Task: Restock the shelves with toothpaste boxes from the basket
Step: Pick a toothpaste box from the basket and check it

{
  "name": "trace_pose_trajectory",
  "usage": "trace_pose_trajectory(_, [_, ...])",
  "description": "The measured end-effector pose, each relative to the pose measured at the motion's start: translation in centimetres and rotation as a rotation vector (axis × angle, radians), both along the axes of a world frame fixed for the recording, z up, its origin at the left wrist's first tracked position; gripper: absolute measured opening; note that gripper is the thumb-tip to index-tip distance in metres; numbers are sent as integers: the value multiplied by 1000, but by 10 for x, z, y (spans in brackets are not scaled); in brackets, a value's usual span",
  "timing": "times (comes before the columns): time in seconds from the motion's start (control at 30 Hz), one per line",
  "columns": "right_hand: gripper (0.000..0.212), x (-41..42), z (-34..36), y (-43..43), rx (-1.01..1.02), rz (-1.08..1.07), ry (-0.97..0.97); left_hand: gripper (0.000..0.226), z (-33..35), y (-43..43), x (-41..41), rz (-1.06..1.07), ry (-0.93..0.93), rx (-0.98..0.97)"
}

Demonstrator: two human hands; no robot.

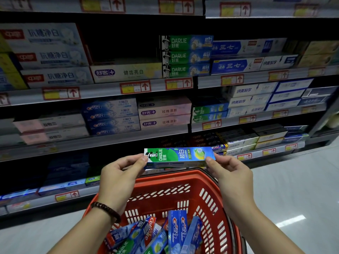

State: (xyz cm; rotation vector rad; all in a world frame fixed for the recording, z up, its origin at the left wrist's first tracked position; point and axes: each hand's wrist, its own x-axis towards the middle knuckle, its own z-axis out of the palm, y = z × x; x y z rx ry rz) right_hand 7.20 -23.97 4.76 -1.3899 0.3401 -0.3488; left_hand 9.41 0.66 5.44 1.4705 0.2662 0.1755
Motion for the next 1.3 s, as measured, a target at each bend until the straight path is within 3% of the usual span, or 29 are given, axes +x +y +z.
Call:
trace_pose_trajectory(0.87, [26,-7,0,-12,-136,-109,-2,15,7,-12,-3,-64,-75,205])
trace_pose_trajectory(1.07, [29,-2,6,-29,-169,-155,6,37,21,-22,0,-185,-116,166])
trace_pose_trajectory(1.3, [32,7,25,-47,-168,-155,4,41,38,-49,9,-246,-171,205])
